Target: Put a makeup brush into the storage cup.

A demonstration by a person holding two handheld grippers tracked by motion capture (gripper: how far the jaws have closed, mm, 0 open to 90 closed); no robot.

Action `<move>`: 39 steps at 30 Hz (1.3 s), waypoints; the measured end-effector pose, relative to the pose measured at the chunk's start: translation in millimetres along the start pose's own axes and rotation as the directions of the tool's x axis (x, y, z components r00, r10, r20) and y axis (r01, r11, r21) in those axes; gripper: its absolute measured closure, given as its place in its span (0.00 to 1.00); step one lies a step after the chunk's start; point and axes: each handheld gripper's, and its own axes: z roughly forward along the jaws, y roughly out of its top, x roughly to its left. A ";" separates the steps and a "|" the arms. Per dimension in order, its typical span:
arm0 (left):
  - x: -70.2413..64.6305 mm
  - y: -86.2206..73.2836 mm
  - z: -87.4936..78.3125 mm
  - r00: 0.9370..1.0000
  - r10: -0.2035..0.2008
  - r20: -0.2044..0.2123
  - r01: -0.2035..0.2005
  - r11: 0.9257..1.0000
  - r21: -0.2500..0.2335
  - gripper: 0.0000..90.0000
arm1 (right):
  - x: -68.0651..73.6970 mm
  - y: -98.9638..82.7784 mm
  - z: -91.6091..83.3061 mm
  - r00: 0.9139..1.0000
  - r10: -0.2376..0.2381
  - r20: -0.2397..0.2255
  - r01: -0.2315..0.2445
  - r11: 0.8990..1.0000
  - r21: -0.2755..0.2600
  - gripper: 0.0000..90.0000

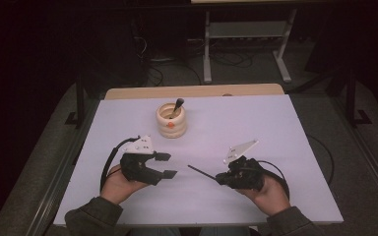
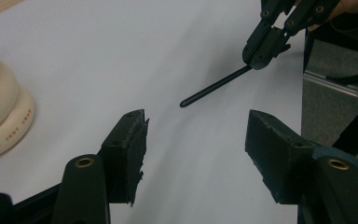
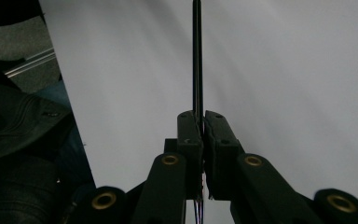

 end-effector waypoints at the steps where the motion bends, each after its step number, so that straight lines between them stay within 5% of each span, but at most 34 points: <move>1: -1.1 1.6 0.8 1.000 0.004 0.003 -0.004 1.000 0.007 0.42 | -0.1 1.8 0.6 1.000 -0.008 -0.005 0.008 1.000 0.007 0.94; 8: -6.7 11.4 10.4 0.997 0.063 0.039 -0.065 0.996 0.068 0.45 | 1.5 13.2 8.6 0.997 -0.063 -0.048 0.064 0.998 0.027 0.94; 18: -8.5 13.7 18.4 0.993 0.081 0.087 -0.091 0.988 0.124 0.48 | 9.8 34.0 19.4 0.985 -0.149 -0.085 0.153 0.987 0.043 0.94; 33: -10.7 13.0 27.8 0.983 0.117 0.145 -0.146 0.966 0.213 0.58 | 18.6 52.4 31.1 0.971 -0.199 -0.134 0.211 0.975 0.076 0.94; 39: -12.5 11.0 33.2 0.978 0.136 0.159 -0.174 0.951 0.257 0.64 | 22.6 55.5 31.9 0.967 -0.216 -0.131 0.228 0.970 0.082 0.94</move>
